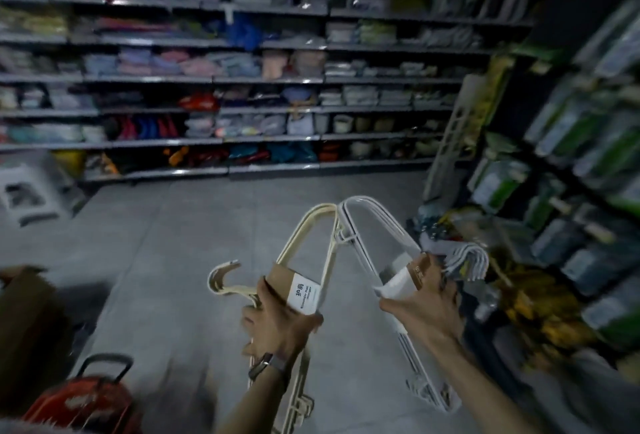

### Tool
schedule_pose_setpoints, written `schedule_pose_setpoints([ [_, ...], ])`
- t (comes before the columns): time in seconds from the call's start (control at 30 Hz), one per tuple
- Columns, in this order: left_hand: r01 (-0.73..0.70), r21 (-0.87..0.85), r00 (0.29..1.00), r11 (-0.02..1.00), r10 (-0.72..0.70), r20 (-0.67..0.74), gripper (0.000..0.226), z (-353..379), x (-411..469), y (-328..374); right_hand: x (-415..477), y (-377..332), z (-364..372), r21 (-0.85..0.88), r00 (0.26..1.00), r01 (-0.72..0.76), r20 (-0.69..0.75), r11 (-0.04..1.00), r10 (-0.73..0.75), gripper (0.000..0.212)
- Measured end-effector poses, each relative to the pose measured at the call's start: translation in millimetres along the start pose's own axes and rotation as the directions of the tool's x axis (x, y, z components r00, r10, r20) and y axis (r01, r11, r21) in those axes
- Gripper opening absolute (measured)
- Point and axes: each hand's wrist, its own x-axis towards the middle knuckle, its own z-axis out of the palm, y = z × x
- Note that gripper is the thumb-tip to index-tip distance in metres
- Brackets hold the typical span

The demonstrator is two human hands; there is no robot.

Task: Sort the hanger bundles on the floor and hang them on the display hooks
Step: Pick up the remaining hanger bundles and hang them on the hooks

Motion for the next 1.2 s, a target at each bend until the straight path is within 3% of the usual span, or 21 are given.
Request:
schedule_pose_setpoints([
  [0.13, -0.176, 0.038, 0.982, 0.984, 0.173, 0.076, 0.130, 57.1, -21.0, 85.5, 33.4, 61.2, -84.2, 0.033, 0.984, -0.120, -0.131, 0.992, 0.123, 0.140],
  [0.33, -0.350, -0.057, 0.923, 0.935, 0.355, 0.151, 0.120, 151.3, -94.4, 228.1, 75.9, 159.9, -222.5, 0.072, 0.937, -0.188, -0.285, 0.979, 0.201, 0.140],
  [0.57, -0.546, -0.305, 0.751, 0.780, 0.617, 0.235, 0.127, 246.0, -166.4, 364.8, 106.7, 241.0, -339.2, 0.113, 0.843, -0.208, -0.483, 0.972, 0.237, 0.142],
  [0.73, -0.609, -0.419, 0.642, 0.674, 0.728, 0.238, 0.138, 286.8, -210.6, 441.3, 126.4, 271.1, -401.1, 0.154, 0.741, -0.270, -0.597, 0.951, 0.307, 0.141],
  [0.97, -0.693, -0.489, 0.441, 0.529, 0.848, 0.293, 0.139, 330.2, -257.4, 532.9, 130.0, 283.4, -464.1, 0.217, 0.523, -0.313, -0.773, 0.925, 0.359, 0.130],
  [1.2, -0.571, -0.707, 0.217, 0.418, 0.907, 0.361, 0.146, 379.8, -296.4, 602.2, 107.0, 281.5, -516.8, 0.282, 0.337, -0.330, -0.857, 0.901, 0.391, 0.126],
])
